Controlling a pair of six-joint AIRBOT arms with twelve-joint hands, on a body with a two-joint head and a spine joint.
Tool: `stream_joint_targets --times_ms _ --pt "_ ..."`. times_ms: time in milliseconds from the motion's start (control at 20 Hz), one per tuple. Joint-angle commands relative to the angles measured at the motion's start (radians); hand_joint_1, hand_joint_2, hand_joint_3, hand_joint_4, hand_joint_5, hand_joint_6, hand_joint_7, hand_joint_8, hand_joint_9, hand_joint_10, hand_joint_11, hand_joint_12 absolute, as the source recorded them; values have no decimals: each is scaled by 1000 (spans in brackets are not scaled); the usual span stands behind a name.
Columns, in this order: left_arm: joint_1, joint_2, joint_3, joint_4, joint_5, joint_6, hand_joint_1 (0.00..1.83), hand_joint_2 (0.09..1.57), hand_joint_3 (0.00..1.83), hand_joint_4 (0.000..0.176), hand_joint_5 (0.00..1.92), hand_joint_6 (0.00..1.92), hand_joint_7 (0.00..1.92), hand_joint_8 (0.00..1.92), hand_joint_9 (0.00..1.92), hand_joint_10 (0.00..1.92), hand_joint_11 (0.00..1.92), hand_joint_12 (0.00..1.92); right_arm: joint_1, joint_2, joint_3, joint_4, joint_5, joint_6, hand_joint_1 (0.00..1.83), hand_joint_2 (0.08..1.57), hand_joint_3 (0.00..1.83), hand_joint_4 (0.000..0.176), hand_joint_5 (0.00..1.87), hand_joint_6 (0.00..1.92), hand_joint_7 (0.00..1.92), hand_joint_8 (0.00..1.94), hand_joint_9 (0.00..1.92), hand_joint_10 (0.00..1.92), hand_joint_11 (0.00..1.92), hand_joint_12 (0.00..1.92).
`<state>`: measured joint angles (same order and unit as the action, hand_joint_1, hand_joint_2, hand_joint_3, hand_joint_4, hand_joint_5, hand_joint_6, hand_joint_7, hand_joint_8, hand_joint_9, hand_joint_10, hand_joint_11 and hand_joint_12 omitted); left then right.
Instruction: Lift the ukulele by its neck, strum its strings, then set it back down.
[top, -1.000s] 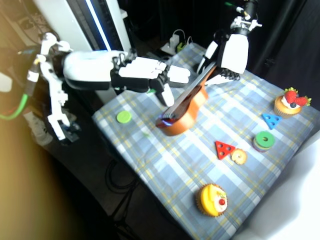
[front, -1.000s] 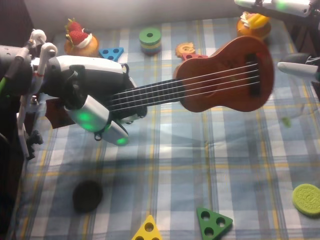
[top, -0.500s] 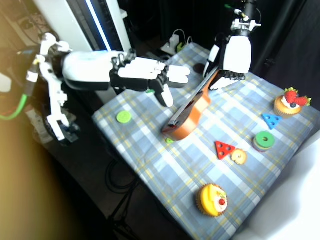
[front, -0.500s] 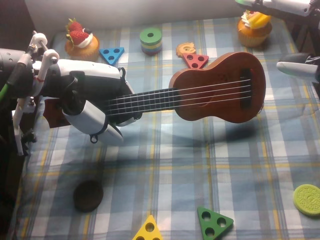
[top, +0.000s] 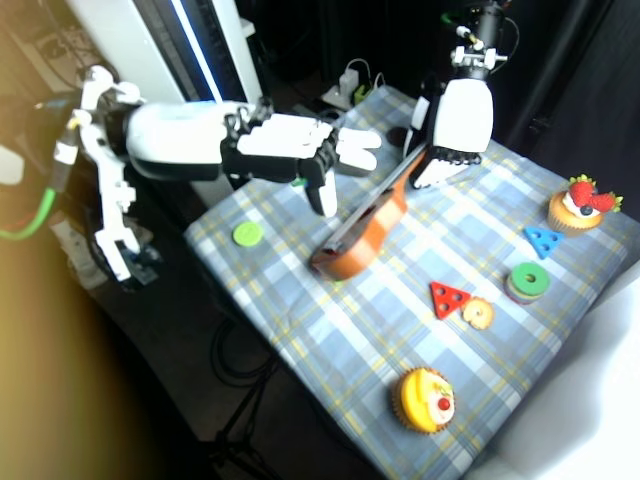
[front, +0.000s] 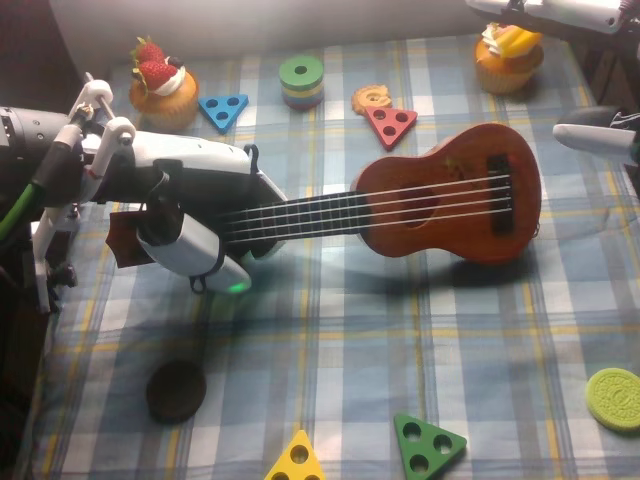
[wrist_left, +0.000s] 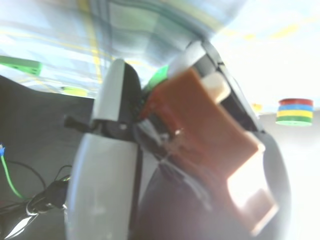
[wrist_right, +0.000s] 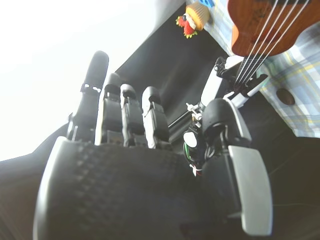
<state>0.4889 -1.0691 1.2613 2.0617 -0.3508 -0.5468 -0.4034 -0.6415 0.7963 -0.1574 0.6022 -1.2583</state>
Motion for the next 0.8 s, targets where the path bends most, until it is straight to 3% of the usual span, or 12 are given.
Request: stream_joint_targets --times_ms 0,50,100,200,250,350,450,500,600,650,700,750 --pt "-16 3 3 -18 41 -6 1088 1328 3 2 541 1582 653 1589 572 1745 683 1921 13 3 -3 15 129 -4 315 1329 0 69 89 0 0 0 0 180 0 1384" --pt "-18 4 2 -17 45 -6 1005 1315 0 0 600 1537 484 1192 441 1497 451 1864 13 3 -3 15 129 -4 276 1329 0 63 91 1 9 2 0 222 0 1394" --pt "-24 9 0 -17 48 -6 1014 1234 0 0 400 989 450 882 367 1277 304 1768 12 4 -3 14 129 -4 271 1331 0 68 85 0 1 0 0 180 0 1340" --pt "-28 19 -9 -10 56 -4 947 1203 0 0 396 511 449 567 307 1000 145 1668 12 3 -3 14 129 -4 323 1326 0 65 76 0 0 0 0 123 0 1169" --pt "-30 27 -19 -11 66 8 924 1203 0 0 413 340 434 481 237 981 46 1687 12 3 -3 14 129 -4 332 1323 0 73 66 0 14 2 15 168 0 1224" --pt "-34 47 -50 -14 94 51 852 1203 0 2 412 147 365 445 96 1159 12 1805 12 3 -3 14 129 -4 304 1331 2 61 57 2 22 1 0 219 0 1248" --pt "-35 73 -77 -103 127 156 839 1200 0 0 331 22 306 163 10 944 0 1676 11 3 -4 15 129 -4 296 1321 0 72 58 1 1 0 0 115 0 1184" --pt "-35 85 -86 -177 139 228 804 1196 0 0 228 4 225 71 1 644 0 1551 11 3 -5 15 129 -4 287 1326 2 70 53 1 0 0 0 108 0 1164" --pt "-38 127 -119 -527 161 554 772 1176 0 11 136 1 121 10 0 378 0 1495 7 6 -7 15 134 -4 280 1335 1 71 49 0 2 0 0 153 0 1198" --pt "-38 154 -141 -800 155 792 765 1156 0 15 139 3 112 5 10 380 0 1597 -1 10 -9 18 143 -4 278 1343 3 63 36 1 0 0 0 126 0 1199" --pt "-37 172 -156 -980 138 977 783 1145 0 0 160 5 136 8 1 494 0 1699 -7 13 -11 23 150 -4 300 1345 3 52 30 0 0 0 0 109 0 1198" --pt "-34 193 -176 -1200 107 1180 782 1146 0 0 157 2 143 7 0 542 0 1694 -16 19 -14 31 160 -4 295 1348 1 57 24 3 0 0 0 148 0 1331"
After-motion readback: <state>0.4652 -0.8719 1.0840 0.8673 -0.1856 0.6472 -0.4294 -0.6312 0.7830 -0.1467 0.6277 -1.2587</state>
